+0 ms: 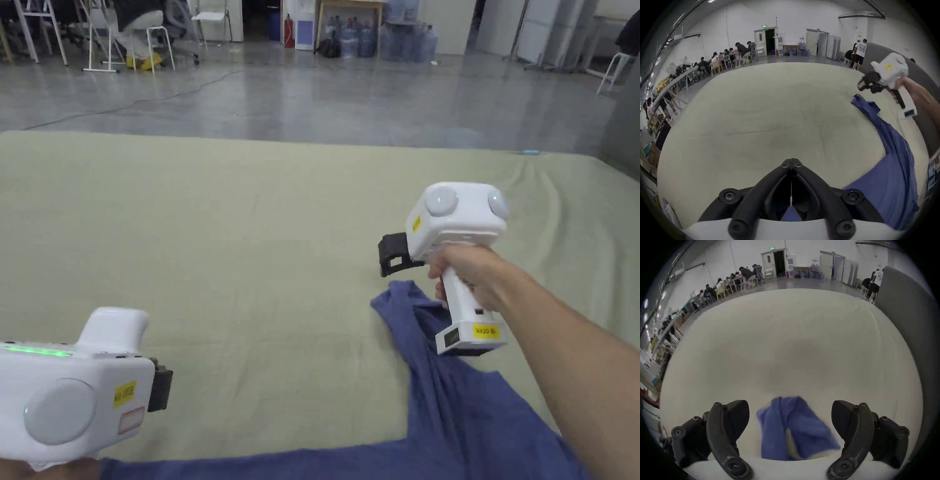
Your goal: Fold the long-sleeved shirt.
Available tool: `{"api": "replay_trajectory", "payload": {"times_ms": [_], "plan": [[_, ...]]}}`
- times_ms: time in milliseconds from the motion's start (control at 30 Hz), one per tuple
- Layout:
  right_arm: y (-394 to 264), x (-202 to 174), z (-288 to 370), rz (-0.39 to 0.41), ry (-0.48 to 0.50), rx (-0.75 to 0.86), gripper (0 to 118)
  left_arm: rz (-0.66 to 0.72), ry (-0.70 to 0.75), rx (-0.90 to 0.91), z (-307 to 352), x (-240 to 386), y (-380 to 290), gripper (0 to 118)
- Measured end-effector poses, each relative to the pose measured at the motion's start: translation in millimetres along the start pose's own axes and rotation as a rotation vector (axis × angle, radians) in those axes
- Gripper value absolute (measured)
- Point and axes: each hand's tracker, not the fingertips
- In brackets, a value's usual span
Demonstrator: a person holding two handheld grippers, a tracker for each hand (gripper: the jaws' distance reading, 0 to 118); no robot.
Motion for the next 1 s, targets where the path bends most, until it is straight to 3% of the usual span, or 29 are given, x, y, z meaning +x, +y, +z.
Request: {"api": "replay_trajectory", "payload": {"times_ms": [33,67,100,133,167,200,267,333,467,567,700,867,1000], "plan": [[2.8,-4.7,-10.3,0.012,-0.022,-0.010,84,-0.005,-0.007,-0.003,0.0,1.3,-4.1,0],[3.3,-6.7,-19.8,0.034,-0.027,-0.036,61,0.000,-0.019,-0.009,4.2,-1.3,-8.9,0],[0.6,-8.0,-29.3,0.037,-0.046,-0.058,19,0.027,-0.028,-0.008,6.7,-4.5,-9.8,0],[-3.6,-9.7,-37.3,0.026,-0.086,-0.100,2,0.051,-0.034,-0.010,9.1,-7.9,-9.9,0],[-8.7,-13.2,-42.6,0.017,-0.082,-0.152,2,0.066,-0.040,-0.013,11.2,-9.7,-10.2,0],[-11.9,-13.3,-34.7,0.029,-0.080,-0.076,2,0.059,-0.044,-0.013,10.9,-16.4,-13.6,0],[-9.7,-12.3,-18.8,0.037,-0.090,-0.079,2,0.046,-0.035,-0.021,16.2,-13.6,-17.4,0],[-19.7,-11.6,31.3,0.022,-0.061,-0.040,2,0.027,-0.025,-0.028,31.3,-12.9,-21.0,0],[-44.9,-2.0,156.5,0.067,0.028,0.125,2,0.022,-0.021,0.010,85.2,-20.0,-22.3,0],[-92.6,2.7,248.3,0.117,0.070,0.217,2,0.019,-0.017,0.056,136.3,-25.1,-30.2,0],[-176.2,6.6,325.9,0.113,0.103,0.232,2,0.030,-0.015,0.064,198.1,-40.5,-47.1,0],[-288.0,5.0,333.9,0.164,0.097,0.114,2,0.010,-0.024,0.048,240.1,-57.6,-78.5,0],[-365.2,3.6,280.0,0.119,0.074,-0.055,2,0.006,-0.033,0.050,252.7,-62.5,-99.5,0]]}}
